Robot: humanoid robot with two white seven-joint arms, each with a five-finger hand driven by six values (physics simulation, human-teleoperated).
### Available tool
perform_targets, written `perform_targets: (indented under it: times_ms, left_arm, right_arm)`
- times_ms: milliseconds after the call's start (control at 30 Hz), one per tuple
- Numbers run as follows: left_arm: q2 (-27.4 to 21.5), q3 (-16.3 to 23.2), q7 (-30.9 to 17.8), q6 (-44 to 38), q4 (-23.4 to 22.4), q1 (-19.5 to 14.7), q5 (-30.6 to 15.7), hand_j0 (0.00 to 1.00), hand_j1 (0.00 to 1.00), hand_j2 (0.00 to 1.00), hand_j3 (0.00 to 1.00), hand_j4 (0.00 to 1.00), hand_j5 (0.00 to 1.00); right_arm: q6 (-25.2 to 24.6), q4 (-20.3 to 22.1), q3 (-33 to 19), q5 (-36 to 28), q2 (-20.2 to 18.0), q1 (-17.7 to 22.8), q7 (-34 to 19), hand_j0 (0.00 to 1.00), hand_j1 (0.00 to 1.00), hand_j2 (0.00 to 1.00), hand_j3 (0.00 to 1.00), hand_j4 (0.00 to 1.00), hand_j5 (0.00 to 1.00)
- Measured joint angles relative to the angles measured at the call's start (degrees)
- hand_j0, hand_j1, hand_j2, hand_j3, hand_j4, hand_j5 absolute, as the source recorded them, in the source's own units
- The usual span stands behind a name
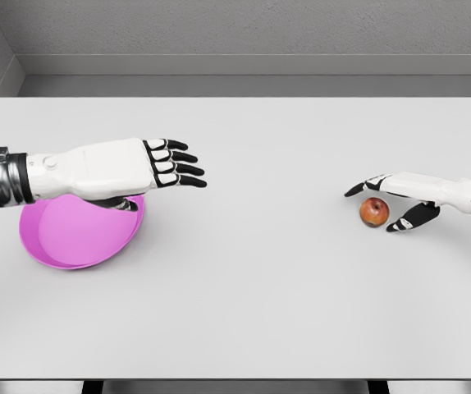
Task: Put the apple on the plate with both arms
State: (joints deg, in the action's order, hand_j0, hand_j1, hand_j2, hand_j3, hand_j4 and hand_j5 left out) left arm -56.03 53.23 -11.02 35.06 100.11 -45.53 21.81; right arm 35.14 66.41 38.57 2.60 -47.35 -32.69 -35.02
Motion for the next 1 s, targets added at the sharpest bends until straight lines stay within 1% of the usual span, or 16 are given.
perform_targets:
  times_ms: [67, 267, 400, 433, 467, 667, 733, 833, 900, 1000]
  left_arm:
    - [0.00, 0.00, 0.00, 0.00, 0.00, -0.09, 0.00, 1.00, 1.00, 1.00, 1.00, 1.00, 1.00]
    - [0.00, 0.00, 0.00, 0.00, 0.03, 0.00, 0.00, 1.00, 1.00, 1.00, 1.00, 1.00, 1.00]
    - [0.00, 0.00, 0.00, 0.00, 0.04, 0.00, 0.00, 1.00, 1.00, 1.00, 1.00, 1.00, 1.00]
    - [0.00, 0.00, 0.00, 0.00, 0.03, 0.00, -0.01, 1.00, 1.00, 1.00, 1.00, 1.00, 1.00]
    - [0.00, 0.00, 0.00, 0.00, 0.04, 0.00, 0.00, 1.00, 1.00, 1.00, 1.00, 1.00, 1.00]
    - [0.00, 0.00, 0.00, 0.00, 0.05, 0.00, 0.00, 1.00, 1.00, 1.00, 1.00, 1.00, 1.00]
    - [0.00, 0.00, 0.00, 0.00, 0.06, 0.00, 0.00, 1.00, 1.00, 1.00, 1.00, 1.00, 1.00]
    - [0.01, 0.00, 0.00, 0.00, 0.05, 0.00, 0.00, 1.00, 1.00, 1.00, 1.00, 1.00, 1.00]
    - [0.00, 0.00, 0.00, 0.00, 0.07, 0.00, 0.00, 1.00, 1.00, 1.00, 1.00, 1.00, 1.00]
    - [0.00, 0.00, 0.00, 0.00, 0.04, 0.00, 0.00, 1.00, 1.00, 1.00, 1.00, 1.00, 1.00]
  right_arm:
    - [0.00, 0.00, 0.03, 0.00, -0.02, 0.09, 0.00, 0.81, 0.81, 0.81, 0.81, 0.81, 0.81]
    - [0.00, 0.00, 0.21, -0.02, -0.04, 0.09, 0.00, 0.73, 0.73, 0.73, 0.73, 0.73, 0.73]
    - [0.00, -0.06, 0.36, -0.05, -0.05, 0.09, 0.00, 0.70, 0.70, 0.70, 0.70, 0.70, 0.70]
    - [0.00, -0.07, 0.37, -0.05, -0.05, 0.00, 0.00, 0.69, 0.69, 0.69, 0.69, 0.69, 0.69]
    - [0.00, -0.07, 0.38, -0.05, -0.05, 0.09, 0.00, 0.64, 0.64, 0.64, 0.64, 0.64, 0.64]
    - [0.01, -0.08, 0.35, -0.06, -0.09, 0.00, 0.00, 0.62, 0.62, 0.62, 0.62, 0.62, 0.62]
    - [-0.03, -0.10, 0.26, -0.15, -0.09, 0.00, 0.02, 0.55, 0.55, 0.55, 0.55, 0.55, 0.55]
    - [-0.02, -0.14, 0.07, -0.23, -0.06, 0.09, 0.02, 0.54, 0.54, 0.54, 0.54, 0.54, 0.54]
    - [-0.02, -0.15, -0.06, -0.28, -0.02, 0.00, 0.01, 0.49, 0.49, 0.49, 0.49, 0.49, 0.49]
    - [0.00, -0.16, -0.17, -1.19, 0.03, 0.09, 0.00, 0.49, 0.49, 0.49, 0.49, 0.49, 0.49]
